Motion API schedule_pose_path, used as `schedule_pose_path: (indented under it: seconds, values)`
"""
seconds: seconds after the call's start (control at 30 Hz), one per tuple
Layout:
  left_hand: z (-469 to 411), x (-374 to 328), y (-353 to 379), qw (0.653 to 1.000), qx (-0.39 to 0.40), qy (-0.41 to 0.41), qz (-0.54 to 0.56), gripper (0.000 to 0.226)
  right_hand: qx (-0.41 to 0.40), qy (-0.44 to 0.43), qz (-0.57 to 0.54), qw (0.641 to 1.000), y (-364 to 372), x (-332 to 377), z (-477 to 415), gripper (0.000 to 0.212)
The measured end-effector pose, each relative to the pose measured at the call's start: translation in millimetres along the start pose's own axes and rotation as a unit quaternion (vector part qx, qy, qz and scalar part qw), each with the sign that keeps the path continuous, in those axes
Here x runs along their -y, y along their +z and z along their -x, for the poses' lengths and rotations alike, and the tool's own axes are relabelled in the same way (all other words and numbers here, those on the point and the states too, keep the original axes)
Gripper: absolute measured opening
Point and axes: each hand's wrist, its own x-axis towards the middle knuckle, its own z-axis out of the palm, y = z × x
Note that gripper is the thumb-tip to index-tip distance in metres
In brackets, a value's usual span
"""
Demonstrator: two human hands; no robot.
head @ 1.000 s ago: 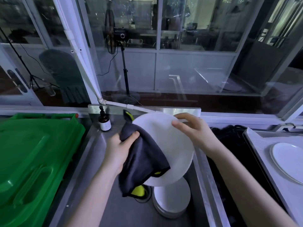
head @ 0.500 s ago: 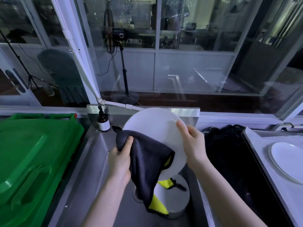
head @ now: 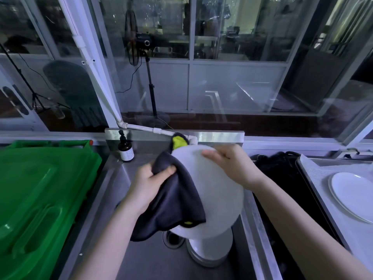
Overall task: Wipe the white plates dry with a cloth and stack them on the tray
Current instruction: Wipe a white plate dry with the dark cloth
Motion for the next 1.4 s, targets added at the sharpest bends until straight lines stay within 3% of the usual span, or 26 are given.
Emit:
schedule_pose_path:
  seconds: [0.07,0.17,0.23,0.27,0.37,0.43,0.5,0.53,0.6,0.67,0.77,0.93,1.0,1.07,1.13,1.2,1.3,1.4]
  values:
    - [5.6,11.6,9.7,0.989,-0.138,-0.04,0.033,0.026,-0.121,0.074,-0.135,0.981,13.7,-5.6,3.4,0.056]
    - [10.0,20.7,27.3,0.955,-0.219,-0.13,0.151,0.027,-0.319,0.199,-0.266,0.888,60.5,1.0,17.8,0.055]
    - [8.2,23.9,31.2,0.946,-0.226,-0.148,0.181,0.028,-0.352,0.261,-0.335,0.834,82.5,-0.4,24.9,0.053]
    - [6.6,25.0,29.5,0.947,-0.231,-0.144,0.173,0.033,-0.336,0.261,-0.346,0.836,85.1,-3.0,28.2,0.051]
    - [2.4,25.3,11.8,0.951,-0.235,-0.138,0.146,0.043,-0.207,0.176,-0.302,0.914,65.7,-9.8,36.8,0.047]
    - [-1.8,26.0,-2.0,0.957,-0.208,-0.134,0.151,0.036,-0.155,0.072,-0.212,0.962,42.8,-7.4,44.8,0.025]
    - [-8.3,25.2,-13.7,0.959,-0.192,-0.129,0.165,0.026,-0.138,-0.05,-0.055,0.988,21.4,-5.6,51.3,0.044]
    - [-11.8,24.4,-18.4,0.959,-0.189,-0.13,0.165,0.023,-0.118,-0.129,0.044,0.984,12.7,-6.2,52.3,0.048]
    - [-18.3,21.9,-23.3,0.962,-0.183,-0.139,0.149,0.021,-0.043,-0.272,0.209,0.938,2.8,-4.9,53.8,0.047]
    - [-21.3,17.2,-24.8,0.965,-0.165,-0.152,0.134,0.022,0.027,-0.34,0.309,0.888,2.7,-6.3,53.5,0.047]
    - [-21.3,8.0,-27.8,0.97,-0.118,-0.164,0.139,0.021,0.032,-0.408,0.355,0.841,5.4,-5.9,51.0,0.029]
    - [-19.8,-7.7,-38.8,0.953,-0.05,-0.222,0.199,0.025,0.014,-0.447,0.366,0.816,6.3,1.8,45.7,0.035]
    - [-20.6,-12.3,-47.6,0.943,-0.035,-0.24,0.228,0.028,0.016,-0.421,0.345,0.839,7.1,6.8,46.6,0.032]
    - [-24.7,-11.7,-55.8,0.937,-0.052,-0.239,0.248,0.029,0.008,-0.357,0.286,0.889,7.5,11.6,48.7,0.028]
    - [-29.3,-8.8,-61.9,0.922,-0.12,-0.212,0.302,0.027,-0.023,-0.255,0.207,0.944,6.7,15.3,50.1,0.022]
    - [-32.1,-3.3,-63.7,0.91,-0.182,-0.187,0.322,0.031,-0.027,-0.115,0.076,0.99,8.6,11.5,46.9,0.03]
    - [-18.9,-3.4,-41.5,0.932,-0.223,-0.136,0.253,0.047,-0.014,0.024,-0.153,0.988,18.5,10.5,47.3,0.036]
    - [1.6,-11.9,-6.1,0.969,-0.219,0.012,0.109,0.032,-0.04,0.064,-0.238,0.968,35.0,11.7,49.8,0.025]
